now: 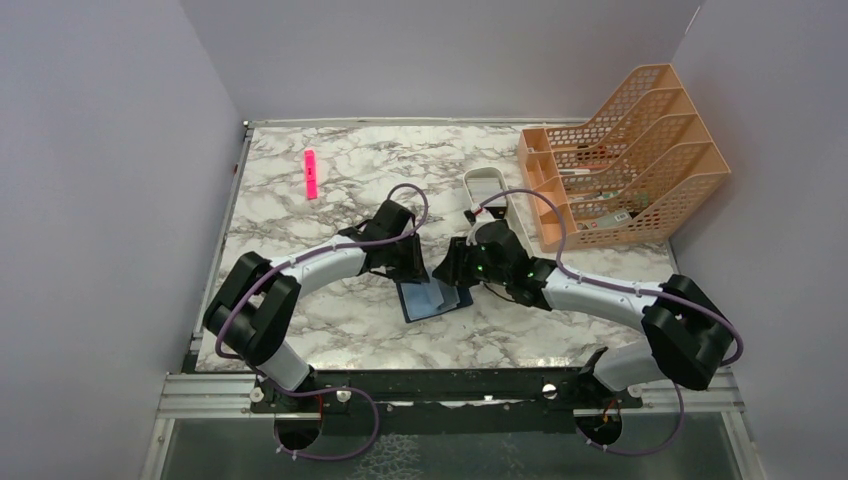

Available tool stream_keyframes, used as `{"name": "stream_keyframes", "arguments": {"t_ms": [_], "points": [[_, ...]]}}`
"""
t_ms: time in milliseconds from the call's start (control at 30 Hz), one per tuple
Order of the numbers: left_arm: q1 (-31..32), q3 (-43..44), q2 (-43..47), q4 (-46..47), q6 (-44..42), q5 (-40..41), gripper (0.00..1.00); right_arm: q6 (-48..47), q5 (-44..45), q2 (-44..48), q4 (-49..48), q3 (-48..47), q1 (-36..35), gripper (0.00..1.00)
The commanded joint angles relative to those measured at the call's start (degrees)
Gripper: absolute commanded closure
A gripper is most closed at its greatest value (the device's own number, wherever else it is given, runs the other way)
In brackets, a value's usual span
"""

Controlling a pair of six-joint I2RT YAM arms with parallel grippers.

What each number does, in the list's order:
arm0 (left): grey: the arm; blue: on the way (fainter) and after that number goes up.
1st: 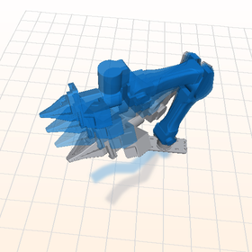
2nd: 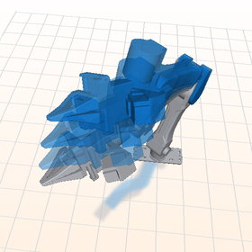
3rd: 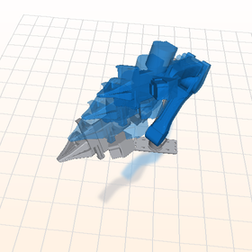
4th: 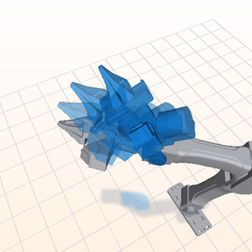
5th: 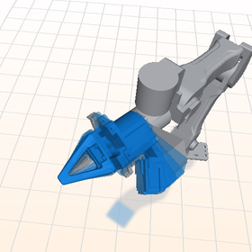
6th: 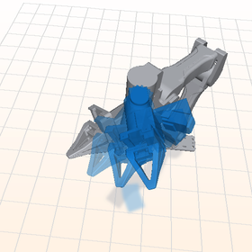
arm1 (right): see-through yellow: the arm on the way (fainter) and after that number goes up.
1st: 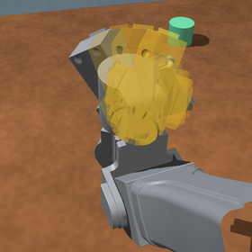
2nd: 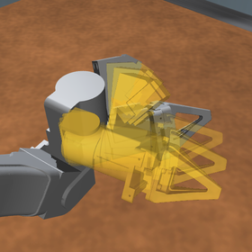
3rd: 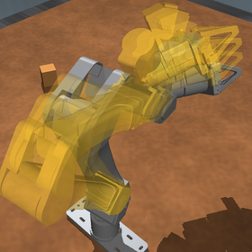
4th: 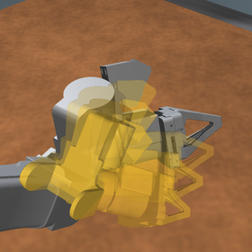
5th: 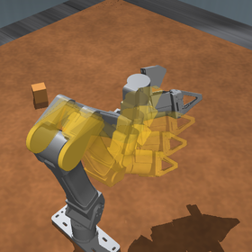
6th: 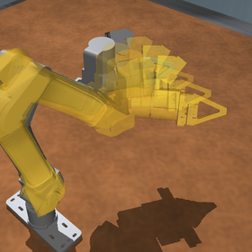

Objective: Put the credit cards into the card holder
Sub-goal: Turn over the card slot in the card holder.

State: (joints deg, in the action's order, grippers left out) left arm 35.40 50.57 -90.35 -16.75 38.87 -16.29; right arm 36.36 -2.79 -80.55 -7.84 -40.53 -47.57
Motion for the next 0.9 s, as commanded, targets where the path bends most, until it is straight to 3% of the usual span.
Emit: {"name": "stream_keyframes", "arguments": {"t_ms": [0,367,600,867], "points": [[0.5,2.3,-0.6,-0.9,-0.9,1.6,0.73,-0.4,-0.3,1.0,1.4,-0.3,-0.2,0.57],[0.5,1.2,5.6,-4.3,0.5,7.6,0.73,-4.9,3.4,1.7,6.0,-2.8,-0.2,0.57],[0.5,1.3,12.3,-3.7,1.8,6.7,0.72,-5.7,2.8,1.3,6.4,-3.6,-0.2,0.58],[0.5,-0.7,12.2,-0.5,1.5,1.7,0.72,-20.9,9.9,2.9,11.7,-9.5,0.5,0.57]]}}
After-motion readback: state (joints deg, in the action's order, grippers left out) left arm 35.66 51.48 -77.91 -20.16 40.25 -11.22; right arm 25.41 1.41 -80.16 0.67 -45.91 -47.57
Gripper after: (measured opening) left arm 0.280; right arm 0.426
